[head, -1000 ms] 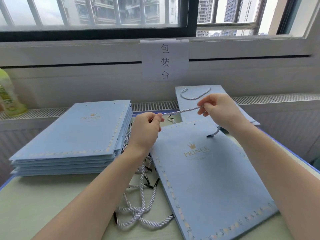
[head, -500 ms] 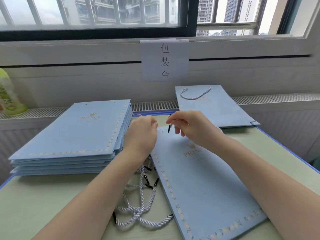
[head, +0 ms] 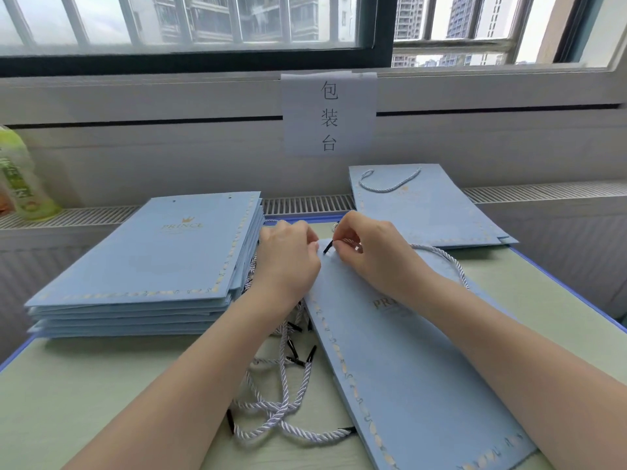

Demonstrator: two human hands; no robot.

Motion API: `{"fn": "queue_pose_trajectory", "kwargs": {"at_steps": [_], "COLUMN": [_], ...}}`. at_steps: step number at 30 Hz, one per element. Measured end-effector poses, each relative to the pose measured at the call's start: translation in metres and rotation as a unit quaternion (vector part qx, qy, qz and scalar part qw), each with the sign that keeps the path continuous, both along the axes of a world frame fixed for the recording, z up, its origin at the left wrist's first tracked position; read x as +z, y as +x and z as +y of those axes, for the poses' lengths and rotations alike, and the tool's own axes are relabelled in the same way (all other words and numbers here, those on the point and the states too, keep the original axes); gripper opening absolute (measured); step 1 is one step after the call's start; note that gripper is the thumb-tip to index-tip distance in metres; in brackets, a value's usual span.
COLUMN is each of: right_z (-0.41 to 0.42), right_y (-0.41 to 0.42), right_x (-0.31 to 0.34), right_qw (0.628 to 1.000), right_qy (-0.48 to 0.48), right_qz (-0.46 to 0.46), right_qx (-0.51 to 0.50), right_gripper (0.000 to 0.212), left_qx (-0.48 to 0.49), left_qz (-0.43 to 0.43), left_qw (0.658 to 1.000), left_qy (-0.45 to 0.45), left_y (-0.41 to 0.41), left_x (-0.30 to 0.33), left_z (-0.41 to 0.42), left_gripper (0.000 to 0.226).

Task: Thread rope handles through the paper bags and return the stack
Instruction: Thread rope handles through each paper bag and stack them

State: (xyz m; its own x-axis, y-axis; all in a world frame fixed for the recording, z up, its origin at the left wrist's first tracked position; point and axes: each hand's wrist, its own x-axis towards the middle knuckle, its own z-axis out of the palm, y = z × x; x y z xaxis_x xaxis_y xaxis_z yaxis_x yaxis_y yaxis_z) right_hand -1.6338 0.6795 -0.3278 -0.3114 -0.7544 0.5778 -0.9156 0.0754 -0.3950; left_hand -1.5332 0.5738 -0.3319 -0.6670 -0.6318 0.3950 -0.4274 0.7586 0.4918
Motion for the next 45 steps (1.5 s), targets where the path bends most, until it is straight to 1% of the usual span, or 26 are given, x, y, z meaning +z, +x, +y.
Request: {"fn": "queue_pose_trajectory", "kwargs": {"at_steps": [3,5,10,15,17,19,20,23,26,27,30,32,35,38,39,41,42,45], "right_z": [0.002,0.002,0.000,0.000,0.000,0.001,0.001,-0.001,0.000,0.000,0.004,0.006,0.007,0.011,0.013,0.013,0.012,0.007], "right_y": [-0.001,-0.002,-0.003,-0.003,-0.003,-0.001,0.001,0.008,0.013,0.013,0.011,0.011,0.014,0.012,0.012,0.009,0.008,0.008], "right_x": [0.003,0.005,0.008,0.014,0.013,0.014,0.014,0.017,0.017,0.017,0.020,0.024,0.027,0.031,0.032,0.032,0.031,0.025], "right_qw": [1.000,0.998,0.993,0.979,0.971,0.970,0.972,0.986,0.990,0.993,0.998,0.992,0.980,0.954,0.947,0.948,0.953,0.978], "right_qy": [-0.019,-0.019,-0.016,-0.023,0.002,0.021,0.031,0.053,0.062,0.061,0.036,0.035,0.032,0.034,0.037,0.042,0.046,0.056], "right_qz": [0.022,0.048,0.115,0.205,0.238,0.243,0.231,0.154,0.121,0.095,-0.043,-0.119,-0.194,-0.295,-0.314,-0.313,-0.297,-0.202], "right_qx": [0.009,0.023,0.032,0.000,-0.011,-0.005,-0.003,0.016,0.047,0.045,0.031,0.020,0.026,0.049,0.052,0.044,0.035,0.000], "right_gripper": [0.004,0.009,0.011,0.010,0.022,0.025,0.022,0.009,0.011,0.011,0.011,0.013,0.016,0.021,0.021,0.018,0.015,0.011], "left_qx": [-0.001,-0.008,-0.034,-0.036,-0.033,-0.029,-0.028,-0.031,-0.039,-0.042,-0.048,-0.052,-0.053,-0.053,-0.056,-0.061,-0.062,-0.064], "left_qz": [0.028,0.041,0.074,0.080,0.079,0.073,0.070,0.070,0.085,0.091,0.114,0.123,0.131,0.129,0.129,0.129,0.130,0.136], "left_qw": [1.000,0.999,0.993,0.993,0.994,0.995,0.996,0.995,0.993,0.992,0.989,0.988,0.986,0.987,0.987,0.987,0.987,0.986], "left_qy": [0.002,0.033,0.088,0.074,0.068,0.060,0.057,0.059,0.065,0.070,0.081,0.080,0.082,0.077,0.077,0.076,0.075,0.071], "left_y": [0.001,0.002,0.002,0.003,0.004,0.005,0.005,0.006,0.006,0.006,0.005,0.004,0.004,0.004,0.004,0.004,0.004,0.004], "left_x": [0.002,0.004,0.010,0.010,0.010,0.011,0.011,0.012,0.012,0.012,0.011,0.011,0.011,0.011,0.011,0.012,0.011,0.011], "left_z": [0.001,0.002,0.004,0.008,0.010,0.012,0.012,0.014,0.015,0.015,0.014,0.014,0.013,0.012,0.012,0.013,0.013,0.013], "left_gripper": [0.013,0.009,0.007,0.008,0.011,0.013,0.013,0.010,0.007,0.006,0.005,0.005,0.006,0.007,0.007,0.008,0.008,0.008]}}
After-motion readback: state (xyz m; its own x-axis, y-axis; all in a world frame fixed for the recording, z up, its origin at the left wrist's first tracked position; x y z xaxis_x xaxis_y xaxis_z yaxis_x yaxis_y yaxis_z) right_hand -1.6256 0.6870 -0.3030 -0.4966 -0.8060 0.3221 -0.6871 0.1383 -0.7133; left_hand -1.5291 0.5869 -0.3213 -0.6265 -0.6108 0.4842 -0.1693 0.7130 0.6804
